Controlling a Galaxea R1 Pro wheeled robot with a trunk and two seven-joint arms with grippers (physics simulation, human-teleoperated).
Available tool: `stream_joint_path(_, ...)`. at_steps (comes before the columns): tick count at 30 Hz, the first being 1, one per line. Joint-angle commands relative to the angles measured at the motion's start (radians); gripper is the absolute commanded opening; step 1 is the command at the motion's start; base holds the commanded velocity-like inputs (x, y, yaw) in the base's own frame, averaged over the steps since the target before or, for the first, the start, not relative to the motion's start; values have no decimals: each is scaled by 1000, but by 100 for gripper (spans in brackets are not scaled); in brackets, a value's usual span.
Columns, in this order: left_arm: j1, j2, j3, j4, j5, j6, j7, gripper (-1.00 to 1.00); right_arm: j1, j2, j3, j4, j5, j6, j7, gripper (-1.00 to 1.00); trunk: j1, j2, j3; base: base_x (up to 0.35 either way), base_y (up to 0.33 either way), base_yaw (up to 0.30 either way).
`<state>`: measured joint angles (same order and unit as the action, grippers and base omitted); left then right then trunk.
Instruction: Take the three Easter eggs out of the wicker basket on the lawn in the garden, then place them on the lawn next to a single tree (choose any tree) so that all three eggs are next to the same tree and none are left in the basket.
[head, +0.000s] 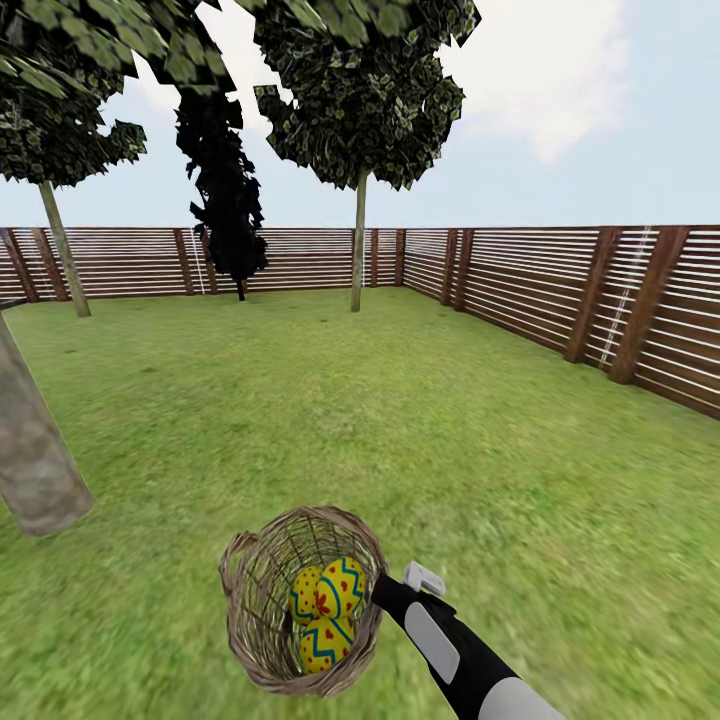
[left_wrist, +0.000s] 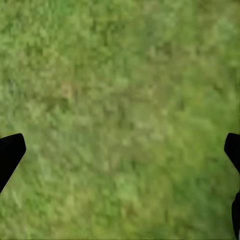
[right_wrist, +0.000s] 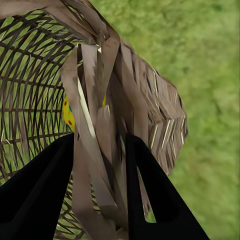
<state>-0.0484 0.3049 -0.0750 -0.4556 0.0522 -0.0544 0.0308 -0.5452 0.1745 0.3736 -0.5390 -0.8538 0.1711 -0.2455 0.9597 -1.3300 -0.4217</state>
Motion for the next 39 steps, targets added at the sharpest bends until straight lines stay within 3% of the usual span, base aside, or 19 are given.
stream_joint_path(1, -1, 4, -7, -6, 6, -3, 3, 100, -1, 0, 2, -3, -4, 2, -8, -100, 4, -8, -4, 0, 0, 0)
stream_joint_path(4, 0, 9, 10, -26, 8, -2, 5, 100, -1, 0, 2, -3, -4, 2, -8, -100, 15, -29, -14, 0, 0, 0)
stream_joint_path(6, 1, 9, 59, -31, 8, -3, 0, 100, -1, 0, 2, -3, -4, 2, -8, -100, 23, -43, -20, 0, 0, 0)
stream_joint_path(8, 1, 9, 81, -36, 7, -4, -1, 100, -1, 0, 2, -3, -4, 2, -8, -100, 31, -57, -26, 0, 0, 0)
stream_joint_path(32, 1, 8, 86, -37, 7, -5, 7, 100, -1, 0, -8, -4, -15, 3, -9, -100, 115, -211, -95, 0, 0, 0)
stream_joint_path(35, 1, 8, 86, -37, 6, -5, 7, 100, -1, 0, -17, -4, -20, 12, -12, -100, 115, -211, -95, 0, 0, 0)
stream_joint_path(39, 3, 9, 86, -56, 5, -6, 4, 100, -1, 0, -17, -4, -110, 18, -12, -100, 115, -211, -95, 6, 0, 0)
